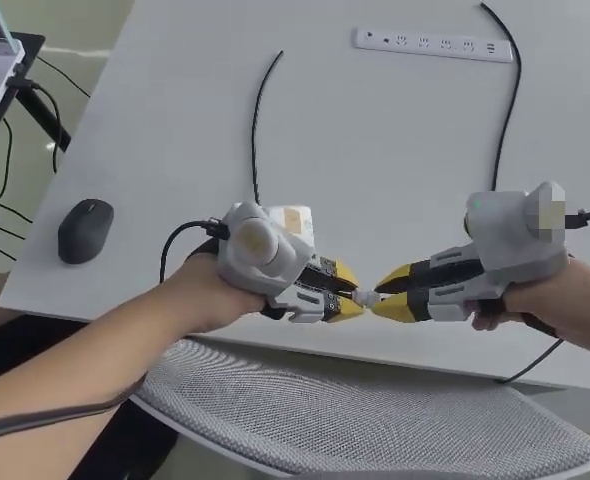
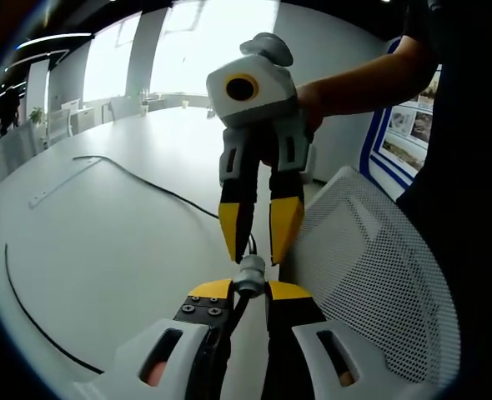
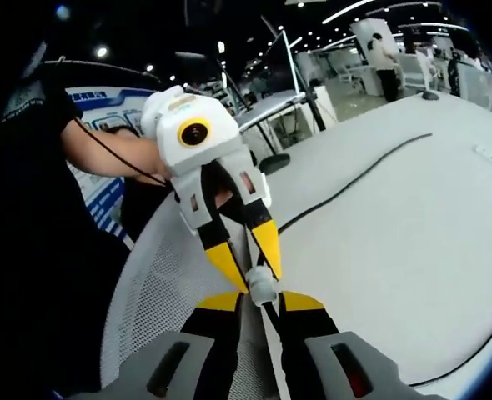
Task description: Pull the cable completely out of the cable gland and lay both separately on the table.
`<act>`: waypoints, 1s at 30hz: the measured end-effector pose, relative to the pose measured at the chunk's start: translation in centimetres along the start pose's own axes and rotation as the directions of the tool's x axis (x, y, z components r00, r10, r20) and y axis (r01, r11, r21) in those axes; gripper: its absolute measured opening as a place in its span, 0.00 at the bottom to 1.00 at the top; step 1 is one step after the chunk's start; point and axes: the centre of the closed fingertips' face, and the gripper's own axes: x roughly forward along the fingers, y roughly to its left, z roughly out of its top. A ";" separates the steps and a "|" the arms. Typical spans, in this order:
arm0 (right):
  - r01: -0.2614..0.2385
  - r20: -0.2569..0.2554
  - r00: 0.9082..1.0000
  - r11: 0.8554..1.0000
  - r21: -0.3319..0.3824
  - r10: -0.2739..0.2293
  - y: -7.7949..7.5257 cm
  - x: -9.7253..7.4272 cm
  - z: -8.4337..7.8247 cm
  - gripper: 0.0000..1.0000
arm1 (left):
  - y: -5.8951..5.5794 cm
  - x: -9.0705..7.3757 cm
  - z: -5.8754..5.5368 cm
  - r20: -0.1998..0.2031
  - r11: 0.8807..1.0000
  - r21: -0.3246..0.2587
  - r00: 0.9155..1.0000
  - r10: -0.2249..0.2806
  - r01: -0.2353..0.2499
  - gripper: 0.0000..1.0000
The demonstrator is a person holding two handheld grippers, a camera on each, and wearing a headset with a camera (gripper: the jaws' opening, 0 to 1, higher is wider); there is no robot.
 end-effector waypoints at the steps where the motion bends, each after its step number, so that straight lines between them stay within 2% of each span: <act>1: -0.013 0.004 1.000 1.000 0.019 0.012 0.0 0.0 0.1 0.13 | 0.1 0.0 0.1 0.003 1.000 0.002 1.000 -0.001 0.001 0.15; 3: -0.034 0.004 0.999 0.998 0.050 0.034 -0.2 -0.1 0.1 0.12 | 0.2 0.0 0.3 0.010 1.000 0.010 1.000 -0.003 0.003 0.15; 6: -0.105 0.030 0.994 0.985 0.136 0.102 0.1 -0.3 0.6 0.10 | 0.1 -0.1 0.8 0.023 1.000 0.019 1.000 -0.012 0.012 0.15; 8: -0.134 0.070 0.990 0.975 0.177 0.123 -0.2 -0.5 1.3 0.09 | 0.1 -0.1 0.8 0.020 0.999 0.037 1.000 -0.017 0.016 0.15; 11: -0.156 0.074 0.987 0.965 0.211 0.144 -0.8 -0.7 1.4 0.07 | 0.3 -0.1 1.1 0.026 0.999 0.050 1.000 -0.011 0.010 0.15; 12: -0.158 0.076 0.986 0.966 0.207 0.146 -0.9 -0.8 1.5 0.07 | 0.6 -0.1 1.2 0.028 0.998 0.056 1.000 -0.003 0.001 0.15; 14: -0.178 0.085 0.983 0.956 0.235 0.162 -1.0 -0.9 1.6 0.07 | 0.8 -0.1 1.5 0.034 0.999 0.054 0.999 0.002 -0.004 0.15; 15: -0.198 0.088 0.980 0.944 0.265 0.181 -0.9 -1.1 1.7 0.08 | 0.9 -0.1 1.7 0.036 0.999 0.053 0.999 0.002 -0.004 0.15; 18: -0.210 0.079 0.978 0.938 0.277 0.195 -1.3 -1.3 1.4 0.11 | 1.1 0.0 2.1 0.036 0.998 0.064 0.999 0.009 -0.011 0.15; 22: -0.262 0.119 0.965 0.906 0.332 0.235 -1.2 -1.8 1.9 0.09 | 1.6 -0.1 2.7 0.044 0.997 0.073 0.999 0.019 -0.023 0.15; 25: -0.266 0.127 0.963 0.902 0.341 0.236 -1.5 -1.9 2.1 0.11 | 1.8 -0.1 2.9 0.042 0.997 0.076 0.999 0.029 -0.032 0.15; 28: -0.289 0.113 0.957 0.891 0.352 0.266 -1.2 -1.9 2.0 0.10 | 2.0 -0.1 3.2 0.042 0.997 0.074 0.999 0.032 -0.036 0.15; 30: -0.288 0.109 0.958 0.891 0.351 0.266 -1.2 -1.9 2.1 0.09 | 2.1 0.1 3.1 0.031 0.996 0.085 0.999 0.035 -0.038 0.15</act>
